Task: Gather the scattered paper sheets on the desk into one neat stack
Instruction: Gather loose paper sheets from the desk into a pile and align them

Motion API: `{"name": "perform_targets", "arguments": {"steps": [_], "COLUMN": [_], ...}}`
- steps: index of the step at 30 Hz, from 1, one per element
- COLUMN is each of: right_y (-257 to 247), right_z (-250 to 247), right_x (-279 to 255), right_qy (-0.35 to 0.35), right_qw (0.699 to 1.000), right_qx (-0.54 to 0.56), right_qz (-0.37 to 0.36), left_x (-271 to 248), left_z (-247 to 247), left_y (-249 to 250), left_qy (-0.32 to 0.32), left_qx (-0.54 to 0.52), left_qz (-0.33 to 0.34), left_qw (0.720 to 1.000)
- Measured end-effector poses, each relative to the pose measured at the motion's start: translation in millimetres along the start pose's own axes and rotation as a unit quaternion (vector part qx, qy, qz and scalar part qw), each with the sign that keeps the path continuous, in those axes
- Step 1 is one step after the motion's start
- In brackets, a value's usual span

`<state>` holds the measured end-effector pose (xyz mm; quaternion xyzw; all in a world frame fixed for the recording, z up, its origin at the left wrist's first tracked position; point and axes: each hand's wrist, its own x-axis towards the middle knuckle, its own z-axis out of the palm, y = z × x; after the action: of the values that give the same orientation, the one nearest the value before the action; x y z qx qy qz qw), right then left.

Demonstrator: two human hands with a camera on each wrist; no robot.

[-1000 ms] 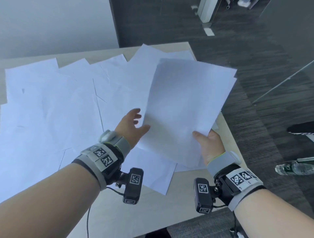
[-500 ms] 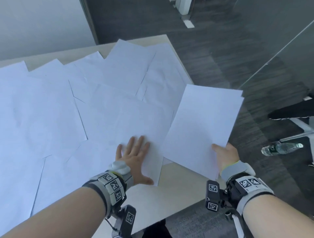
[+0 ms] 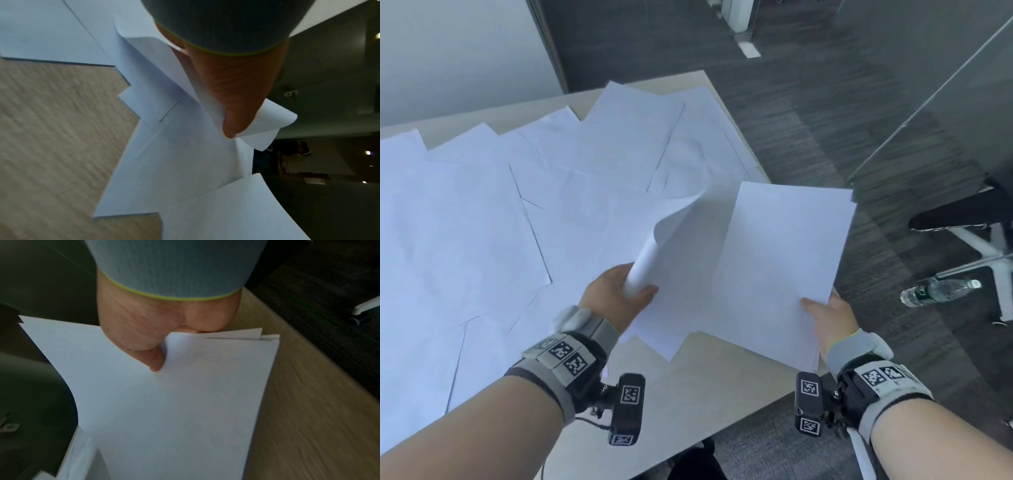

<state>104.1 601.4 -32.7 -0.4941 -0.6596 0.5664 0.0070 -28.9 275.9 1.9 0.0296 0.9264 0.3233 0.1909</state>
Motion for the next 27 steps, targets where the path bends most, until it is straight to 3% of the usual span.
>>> {"name": "perform_targets", "arguments": {"steps": [5,8,11,15,18,22,27], "right_y": [-4.0,-14.0,-25.7,-34.5,-27.3,-25.3,-30.4], "right_z": [28.5,50.5,67.0,70.2,69.7,70.2,67.7], "right_x": [-10.9,-21.3,-32.4,-38.4,-35.4,-32.5,-31.3], "right_qy": [-0.096,-0.133,-0.123,-0.120,-0.127,-0.179,-0.181], "right_qw": [0.995,0.991,0.990,0.983,0.981,0.973,0.983], "right_qx": [-0.007,0.004,-0.017,-0.030,0.032,0.071,0.021], "right_qz": [0.004,0.023,0.067,0.133,0.145,0.126,0.009], "left_x": [-2.9,-2.8,-4.2,-13.0,-18.0,-14.1,3.6], "left_z": [5.0,30.4,53.5,65.6,70.0,63.0,45.5], "left_y": [30.4,43.3,45.6,45.3,42.8,37.4,30.1], "left_qy": [-0.035,-0.124,-0.207,-0.260,-0.266,-0.246,-0.182], "left_qx": [-0.072,0.024,0.150,0.228,0.248,0.231,0.075], "left_qz": [0.039,0.071,0.092,0.121,0.141,0.157,0.115], "left_qw": [0.996,0.990,0.962,0.930,0.921,0.928,0.974]}}
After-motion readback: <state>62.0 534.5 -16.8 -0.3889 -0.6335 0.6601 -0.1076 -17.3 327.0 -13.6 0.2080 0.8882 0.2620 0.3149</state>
